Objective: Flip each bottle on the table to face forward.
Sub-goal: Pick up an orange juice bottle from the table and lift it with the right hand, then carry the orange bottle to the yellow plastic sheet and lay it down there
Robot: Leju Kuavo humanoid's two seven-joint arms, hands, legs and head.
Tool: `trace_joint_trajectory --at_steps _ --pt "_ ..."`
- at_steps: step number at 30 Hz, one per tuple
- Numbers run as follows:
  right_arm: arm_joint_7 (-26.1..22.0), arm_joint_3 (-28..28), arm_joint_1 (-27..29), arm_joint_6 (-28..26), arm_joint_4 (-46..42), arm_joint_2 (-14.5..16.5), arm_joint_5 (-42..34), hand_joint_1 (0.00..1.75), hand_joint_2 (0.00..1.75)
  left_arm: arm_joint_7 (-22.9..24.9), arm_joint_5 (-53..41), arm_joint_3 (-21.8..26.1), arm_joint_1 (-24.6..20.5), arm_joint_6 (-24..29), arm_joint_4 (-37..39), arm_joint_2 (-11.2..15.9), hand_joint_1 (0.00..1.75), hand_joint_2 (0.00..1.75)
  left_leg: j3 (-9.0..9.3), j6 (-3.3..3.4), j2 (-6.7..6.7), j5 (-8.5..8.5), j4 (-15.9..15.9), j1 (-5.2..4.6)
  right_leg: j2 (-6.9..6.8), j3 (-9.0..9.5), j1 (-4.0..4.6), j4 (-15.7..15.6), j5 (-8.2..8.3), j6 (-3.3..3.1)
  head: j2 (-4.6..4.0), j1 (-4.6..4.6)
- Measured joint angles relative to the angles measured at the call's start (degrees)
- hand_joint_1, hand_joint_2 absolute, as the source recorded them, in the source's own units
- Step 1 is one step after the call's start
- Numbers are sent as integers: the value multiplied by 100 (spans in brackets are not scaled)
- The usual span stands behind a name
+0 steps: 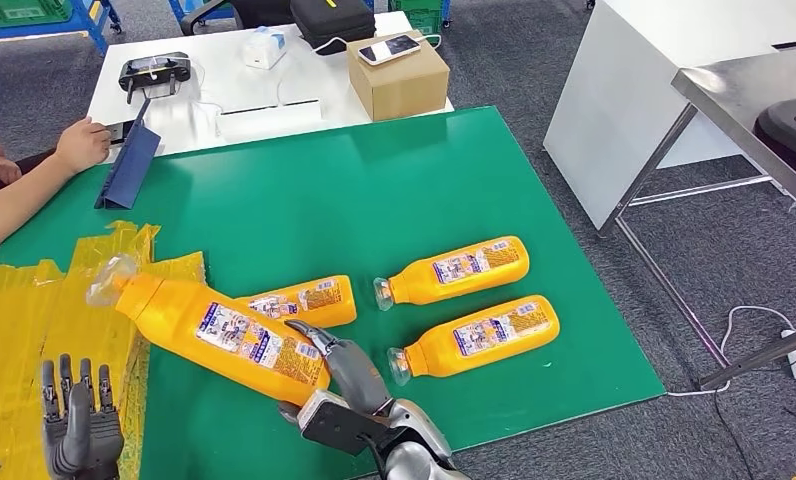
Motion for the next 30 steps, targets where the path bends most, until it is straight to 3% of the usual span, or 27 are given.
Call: trace_joint_trajectory --at_steps 7,15,30 --pt "-87 -120 102 127 -72 -29 78 175 175 219 186 -500 296 -1212 -117 -127 0 175 -5 0 0 -1 0 -1 0 -2 -5 -1 -1 0 0 2" --pt "-98 -176 126 234 -55 -27 288 175 175 175 226 -1011 571 -1759 -343 -200 0 175 -5 0 -1 0 0 -2 0 -2 -3 0 0 0 0 0" --pt "-46 -176 47 458 283 41 484 175 175 -276 -606 -1992 964 -1585 -868 -212 0 175 -7 1 -3 0 0 -2 -2 -1 -4 0 -1 0 0 -1"
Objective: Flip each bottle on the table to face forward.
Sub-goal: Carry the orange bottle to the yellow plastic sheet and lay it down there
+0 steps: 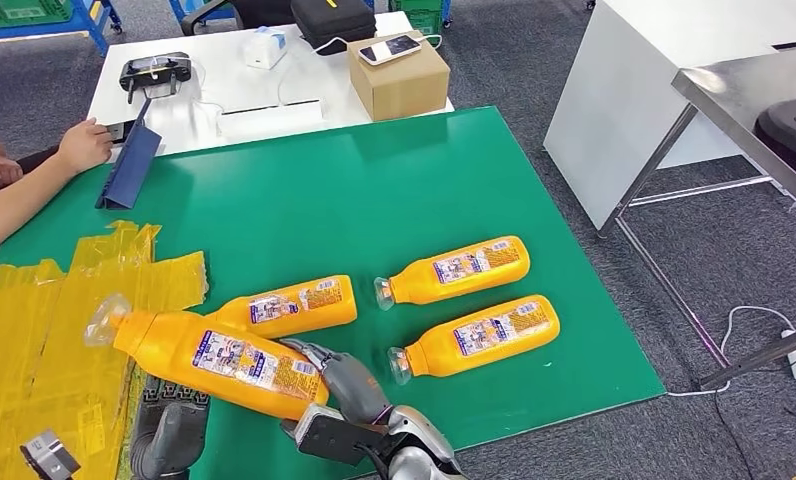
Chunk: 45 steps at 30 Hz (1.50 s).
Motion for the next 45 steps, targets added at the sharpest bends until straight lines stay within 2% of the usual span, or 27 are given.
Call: trace_joint_trajectory --at_steps 3,9,14,25,30,34,42,45 --pt "-25 63 -64 88 147 37 43 175 175 -195 -391 -142 23 175 -9 37 0 175 0 0 0 0 0 0 0 0 1 0 0 0 0 1" --pt "-133 390 -316 364 527 150 150 175 175 -525 -1390 -524 45 852 40 232 0 175 1 0 1 1 0 0 0 -1 3 0 0 0 0 2" --pt "-159 646 -460 410 716 185 174 175 175 -578 -1507 -685 52 1003 111 359 0 175 0 -1 1 1 0 2 0 -1 2 0 0 0 0 2" --pt "-159 736 -551 410 865 224 173 175 175 -595 -1522 -774 63 1025 152 496 0 175 0 0 1 1 0 2 0 -1 1 0 0 0 0 3" --pt "-131 833 -608 432 943 243 151 175 175 -597 -2083 -828 64 1539 176 554 1 175 0 0 1 1 0 2 0 -2 2 0 0 0 0 2" --pt "-13 1083 -713 372 1108 259 -87 175 175 -627 -2460 -888 54 1920 267 614 175 175 1 0 1 1 0 2 0 -3 2 0 0 0 0 2" --pt "34 1413 -863 44 1360 279 -269 174 175 -920 -2030 -814 19 1845 333 617 175 175 0 0 1 1 0 2 0 -4 1 0 0 0 0 2" --pt "5 1388 -880 -112 1380 287 -145 161 175 -953 -1918 -757 2 1853 229 557 175 175 1 0 2 1 0 2 0 -4 1 0 0 0 0 3"
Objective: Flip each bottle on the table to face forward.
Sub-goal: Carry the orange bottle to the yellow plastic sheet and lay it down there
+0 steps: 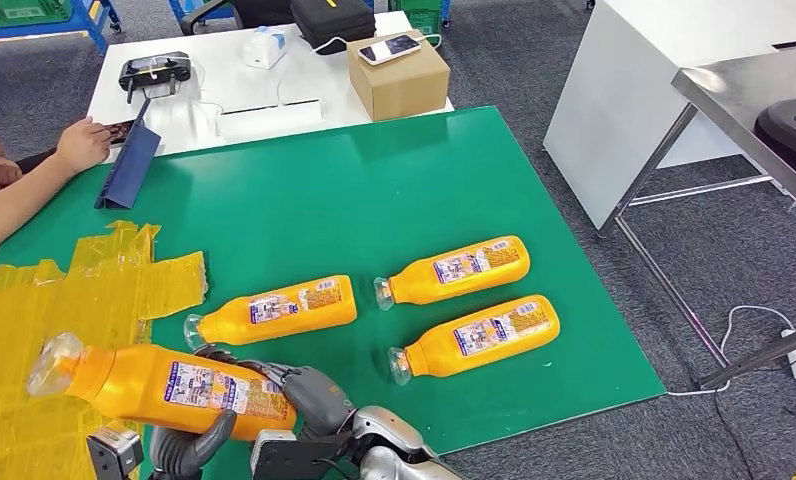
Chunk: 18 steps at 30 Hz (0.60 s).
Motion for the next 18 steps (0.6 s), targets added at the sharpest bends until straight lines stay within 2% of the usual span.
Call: trace_joint_trajectory --at_steps 4,5,8,9,13,15,16,18 --pt "37 -84 -15 -134 -101 5 186 155 175 -13 1 61 -7 43 -192 -16 175 175 1 0 1 0 0 0 0 -1 1 0 0 0 0 0" --pt "73 -115 -15 -146 -161 5 224 140 175 -19 0 79 -11 45 -237 -15 175 175 1 0 1 0 0 0 0 -1 1 0 0 0 0 -1" --pt "224 -224 -7 -152 -381 -4 337 24 175 -60 3 156 -32 46 -367 -7 175 175 1 0 1 1 0 1 0 -1 2 0 0 0 0 -1" --pt "292 -273 3 -159 -459 -8 390 0 175 -80 21 207 -50 57 -425 -6 175 175 1 0 1 1 0 1 0 -1 3 0 0 0 0 -1" --pt "583 -520 81 -264 -684 -59 603 0 175 -154 156 606 -189 238 -717 39 175 175 0 0 0 1 0 3 0 0 4 1 0 0 0 -3" --pt "732 -656 48 -315 -786 -108 696 0 175 -229 -48 841 -254 588 -845 85 175 175 0 0 0 3 0 4 0 -1 5 1 0 0 0 -3" --pt "822 -737 -6 -322 -829 -138 738 0 175 -287 -324 956 -301 926 -896 113 175 175 0 1 -1 4 0 5 -1 0 5 1 0 0 0 -1" --pt "995 -922 -191 -283 -875 -213 807 0 175 -375 -1189 1189 -434 2001 -958 209 175 175 0 0 -1 6 0 5 0 1 4 1 3 0 0 -2"
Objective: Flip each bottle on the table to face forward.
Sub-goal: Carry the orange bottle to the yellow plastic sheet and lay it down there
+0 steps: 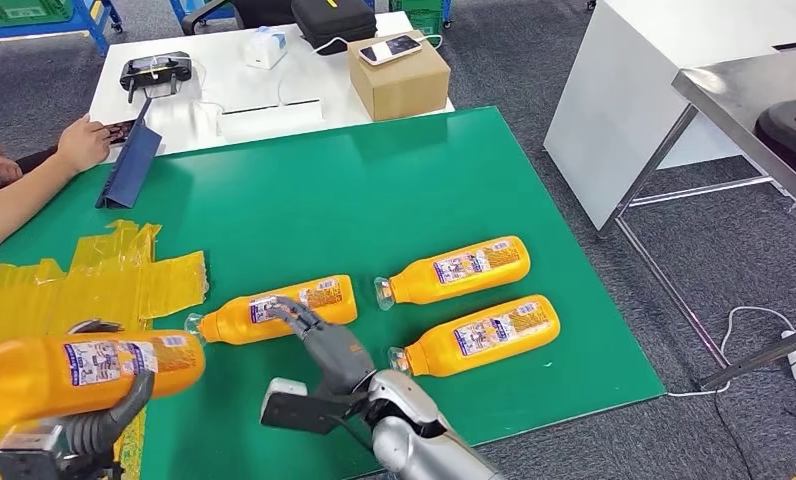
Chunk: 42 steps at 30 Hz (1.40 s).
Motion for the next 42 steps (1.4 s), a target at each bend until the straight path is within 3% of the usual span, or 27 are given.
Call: trace_joint_trajectory --at_steps 2,4,6,10,19,30,31,35,42 --pt "129 -178 -259 94 4 -85 64 0 175 39 -938 221 -168 1271 3 162 175 175 0 1 0 6 0 0 0 1 0 0 4 3 0 1" --pt "209 -299 -530 184 58 -162 153 0 175 220 -1592 433 -336 2197 103 388 175 175 0 2 -1 13 0 -1 0 2 0 0 6 4 0 1" --pt "254 -360 -756 239 157 -224 237 0 175 433 -2045 639 -471 2731 291 647 175 175 1 0 -1 16 0 -1 0 2 1 1 7 4 0 0" --pt "327 -383 -1078 399 476 -289 251 0 175 997 -3277 863 -650 3308 813 1117 175 175 0 -2 -1 18 0 0 0 0 4 4 7 3 0 1" --pt "348 -331 -1568 841 1501 -199 -24 0 175 2220 -5371 696 -1028 3377 2197 1989 175 175 -3 -4 0 19 0 2 0 -4 2 5 8 3 0 1" --pt "471 -81 -1848 1077 2172 26 -39 0 175 2865 -6253 -16 -1407 2861 3163 2518 175 175 -6 -6 0 20 1 1 0 -11 5 6 13 -6 0 2" --pt "498 -52 -1884 1093 2226 60 -33 0 175 2909 -6329 -117 -1458 2793 3249 2554 170 175 -6 -6 1 21 1 1 0 -12 5 6 15 -9 0 2" --pt "650 92 -2043 1124 2418 215 61 0 175 3123 -6641 -546 -1749 2343 3631 2706 6 175 -7 -12 1 25 1 1 0 -12 5 7 16 -11 0 2" --pt "1178 707 -2202 917 2456 397 154 0 175 3387 -6890 -1231 -2456 1278 4515 3053 0 175 5 -21 -24 34 -1 0 -23 5 3 15 15 -14 0 0"
